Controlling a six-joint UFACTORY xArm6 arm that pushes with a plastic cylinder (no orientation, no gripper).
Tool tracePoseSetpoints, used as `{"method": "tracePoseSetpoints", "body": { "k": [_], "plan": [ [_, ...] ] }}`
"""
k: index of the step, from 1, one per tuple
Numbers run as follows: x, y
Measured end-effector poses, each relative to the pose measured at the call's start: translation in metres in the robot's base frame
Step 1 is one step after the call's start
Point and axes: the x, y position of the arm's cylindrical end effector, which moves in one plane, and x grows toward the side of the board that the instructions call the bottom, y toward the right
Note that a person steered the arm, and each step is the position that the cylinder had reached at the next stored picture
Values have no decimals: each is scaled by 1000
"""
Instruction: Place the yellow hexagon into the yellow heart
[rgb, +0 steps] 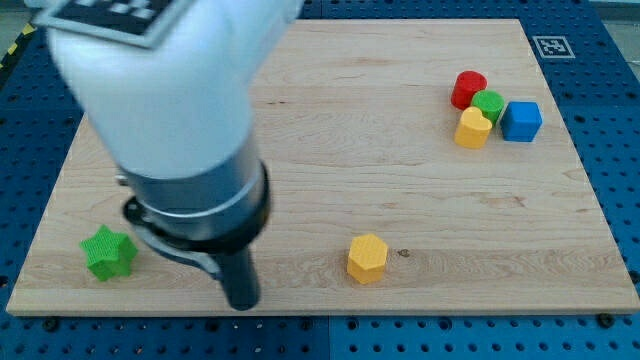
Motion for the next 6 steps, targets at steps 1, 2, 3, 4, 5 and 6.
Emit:
{"method": "tracePoseSetpoints", "body": {
  "k": [1,2,3,4,5,6],
  "plan": [
    [-2,53],
    [-9,89],
    [-18,110],
    [-27,126],
    [-38,123],
    [-56,120]
  ]
}}
